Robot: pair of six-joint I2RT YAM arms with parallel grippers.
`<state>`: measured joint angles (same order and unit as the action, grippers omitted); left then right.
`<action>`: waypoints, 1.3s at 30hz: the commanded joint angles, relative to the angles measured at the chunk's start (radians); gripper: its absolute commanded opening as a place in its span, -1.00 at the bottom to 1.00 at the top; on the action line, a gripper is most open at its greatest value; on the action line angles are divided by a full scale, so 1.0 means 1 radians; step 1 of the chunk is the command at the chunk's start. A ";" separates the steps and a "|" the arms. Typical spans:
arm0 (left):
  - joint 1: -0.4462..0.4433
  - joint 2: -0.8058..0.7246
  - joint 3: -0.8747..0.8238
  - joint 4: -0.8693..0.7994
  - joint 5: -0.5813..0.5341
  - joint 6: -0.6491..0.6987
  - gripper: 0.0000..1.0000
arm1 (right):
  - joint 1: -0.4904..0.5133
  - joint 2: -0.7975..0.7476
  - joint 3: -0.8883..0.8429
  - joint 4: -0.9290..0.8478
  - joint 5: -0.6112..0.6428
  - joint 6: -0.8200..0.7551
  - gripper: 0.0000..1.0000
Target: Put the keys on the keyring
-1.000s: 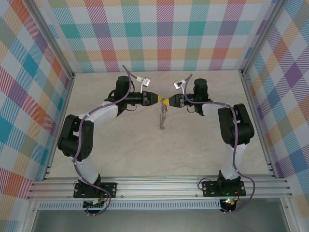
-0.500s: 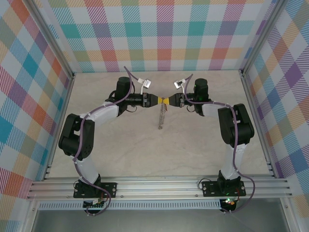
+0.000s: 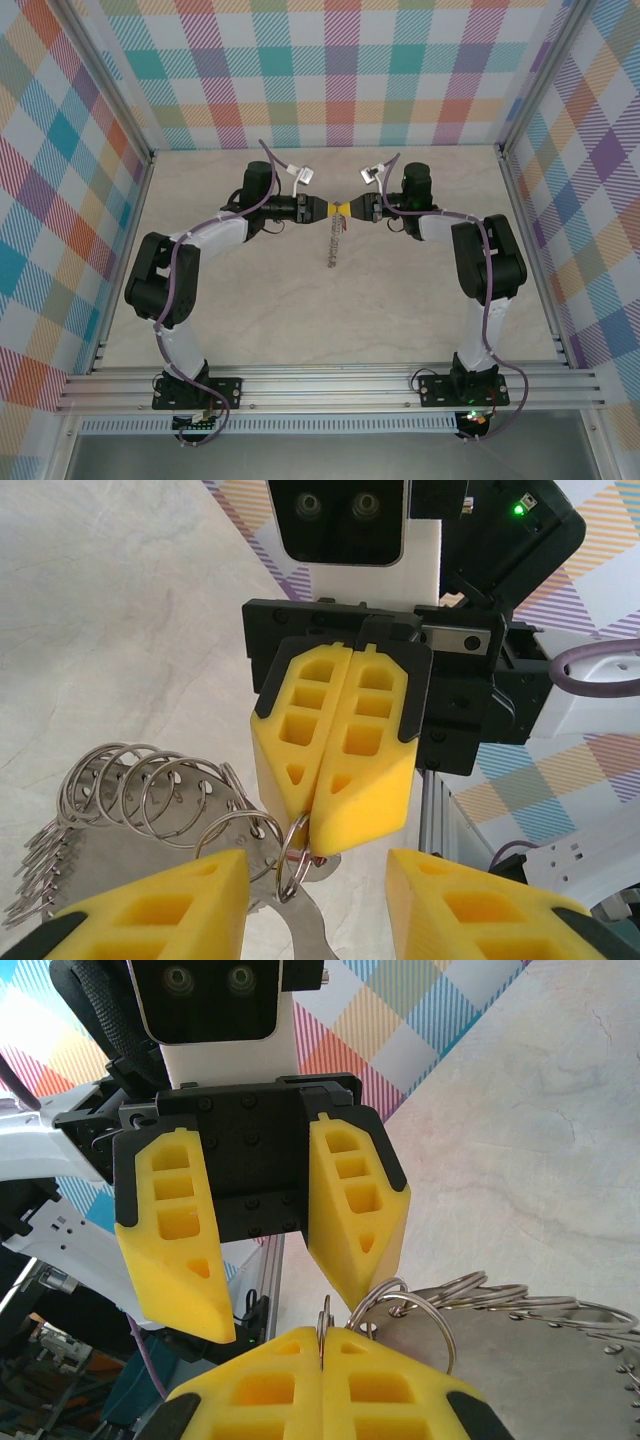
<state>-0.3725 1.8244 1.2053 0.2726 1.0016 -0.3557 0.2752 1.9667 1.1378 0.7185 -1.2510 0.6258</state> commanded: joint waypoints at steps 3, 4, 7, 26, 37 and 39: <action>-0.005 0.018 0.003 0.070 0.013 -0.031 -0.21 | -0.001 -0.017 -0.007 0.059 -0.039 0.002 -1.00; -0.006 0.022 0.006 0.072 0.016 -0.031 -0.22 | -0.001 -0.018 -0.007 0.059 -0.039 0.003 -1.00; -0.015 0.034 0.019 0.071 0.035 -0.032 -0.30 | -0.001 -0.016 -0.007 0.059 -0.039 0.001 -1.00; -0.031 0.045 0.019 0.091 0.057 -0.038 -1.00 | -0.003 -0.014 -0.004 0.032 -0.033 -0.015 -1.00; -0.032 0.017 -0.012 0.175 0.011 -0.093 -1.00 | -0.048 0.024 -0.093 0.516 0.021 0.371 -0.36; -0.032 0.010 -0.015 0.185 0.008 -0.101 -1.00 | -0.054 0.037 -0.119 0.649 0.051 0.469 -0.34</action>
<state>-0.3973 1.8656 1.1984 0.3794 1.0073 -0.4351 0.2340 1.9751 1.0451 1.0748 -1.2301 0.9039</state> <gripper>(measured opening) 0.050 0.330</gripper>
